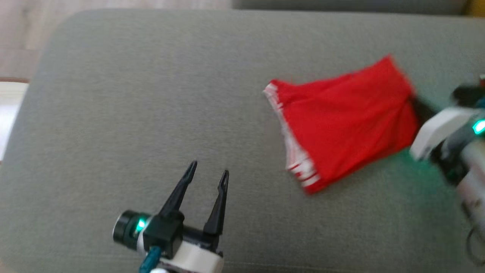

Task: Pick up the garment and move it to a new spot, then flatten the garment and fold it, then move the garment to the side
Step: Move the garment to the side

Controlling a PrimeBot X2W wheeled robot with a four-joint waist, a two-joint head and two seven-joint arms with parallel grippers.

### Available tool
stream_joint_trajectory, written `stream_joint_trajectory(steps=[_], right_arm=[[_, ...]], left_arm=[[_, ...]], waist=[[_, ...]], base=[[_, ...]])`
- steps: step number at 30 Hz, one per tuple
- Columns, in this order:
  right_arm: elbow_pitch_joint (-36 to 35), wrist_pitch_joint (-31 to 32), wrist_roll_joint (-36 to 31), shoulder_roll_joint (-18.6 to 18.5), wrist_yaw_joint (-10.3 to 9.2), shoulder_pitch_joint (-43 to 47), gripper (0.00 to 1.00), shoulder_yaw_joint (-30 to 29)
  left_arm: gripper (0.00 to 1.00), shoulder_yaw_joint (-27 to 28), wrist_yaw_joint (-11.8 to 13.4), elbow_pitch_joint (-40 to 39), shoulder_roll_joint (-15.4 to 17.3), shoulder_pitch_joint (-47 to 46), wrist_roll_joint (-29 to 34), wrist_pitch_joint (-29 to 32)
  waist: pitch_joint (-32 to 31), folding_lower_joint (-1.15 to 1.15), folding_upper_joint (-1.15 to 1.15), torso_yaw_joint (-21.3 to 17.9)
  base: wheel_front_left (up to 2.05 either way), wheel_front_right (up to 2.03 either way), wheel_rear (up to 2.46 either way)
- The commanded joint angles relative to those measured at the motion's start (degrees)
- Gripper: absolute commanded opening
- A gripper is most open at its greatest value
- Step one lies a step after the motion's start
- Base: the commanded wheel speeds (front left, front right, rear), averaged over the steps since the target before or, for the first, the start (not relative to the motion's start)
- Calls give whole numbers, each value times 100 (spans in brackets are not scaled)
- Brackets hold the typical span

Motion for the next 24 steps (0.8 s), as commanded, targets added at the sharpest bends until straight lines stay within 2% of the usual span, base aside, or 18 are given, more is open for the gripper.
stream_joint_trajectory(steps=[1, 9, 16, 24], right_arm=[[-76, -97, 15, -246, -5, -295, 0, -25], [-11, -75, -184, -856, -5, -1210, 0, -182], [-195, 129, -356, -1249, -5, -1585, 0, -326], [-281, 522, -570, -1835, -5, -1876, 0, -876]], left_arm=[[100, 104, 34, -212, -48, -308, -68, -51], [100, -30, 52, -171, -48, -783, -66, -51], [100, -63, 91, -104, -48, -1038, -97, -51], [100, -230, 108, -33, -48, -1312, -155, -51]], waist=[[287, 0, 0, -303], [751, 0, 0, -859], [974, 0, 0, -1147], [1238, 0, 0, -1197]], base=[[0, 0, 0], [0, 0, 0], [0, 0, 0], [0, 0, 0]])
